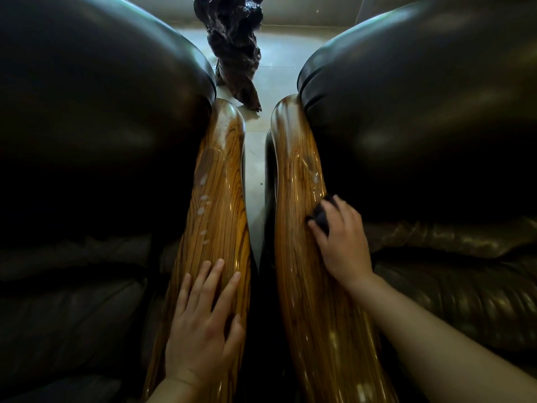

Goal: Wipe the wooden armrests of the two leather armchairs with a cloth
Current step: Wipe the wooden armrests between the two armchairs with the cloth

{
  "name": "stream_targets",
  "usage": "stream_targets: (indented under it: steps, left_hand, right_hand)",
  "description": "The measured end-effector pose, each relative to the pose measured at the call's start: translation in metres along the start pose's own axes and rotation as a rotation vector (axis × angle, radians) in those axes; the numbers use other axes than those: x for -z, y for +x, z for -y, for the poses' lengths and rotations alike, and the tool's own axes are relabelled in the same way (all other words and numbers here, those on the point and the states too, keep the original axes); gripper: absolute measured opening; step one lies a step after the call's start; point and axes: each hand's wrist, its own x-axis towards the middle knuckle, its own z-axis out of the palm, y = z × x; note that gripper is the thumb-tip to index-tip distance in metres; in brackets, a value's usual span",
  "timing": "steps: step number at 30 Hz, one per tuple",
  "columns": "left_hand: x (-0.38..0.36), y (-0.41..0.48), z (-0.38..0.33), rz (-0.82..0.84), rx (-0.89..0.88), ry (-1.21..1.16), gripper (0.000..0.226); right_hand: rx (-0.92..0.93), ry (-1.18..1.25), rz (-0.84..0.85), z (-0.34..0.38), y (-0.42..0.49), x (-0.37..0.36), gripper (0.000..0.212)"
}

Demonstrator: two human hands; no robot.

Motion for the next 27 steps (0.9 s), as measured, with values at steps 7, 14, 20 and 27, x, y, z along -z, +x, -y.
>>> stream_targets:
  steps: [7, 14, 20, 27]
  left_hand:
    - [-0.001, 0.000, 0.001, -0.033, 0.061, -0.040, 0.064]
    - [0.003, 0.000, 0.000, -0.004, 0.093, -0.071, 0.063]
    - [0.005, 0.001, -0.001, -0.010, 0.089, -0.085, 0.063]
    - [0.002, 0.002, 0.002, -0.034, 0.080, -0.073, 0.066]
  right_hand:
    - [-0.043, -0.040, -0.038, 0.027, 0.093, -0.013, 0.058]
    - [0.320, -0.098, 0.124, 0.010, -0.003, 0.001, 0.054]
    - [0.268, -0.086, 0.107, 0.011, 0.041, 0.008, 0.059]
    - [0.085, -0.127, 0.013, 0.050, 0.137, -0.013, 0.045]
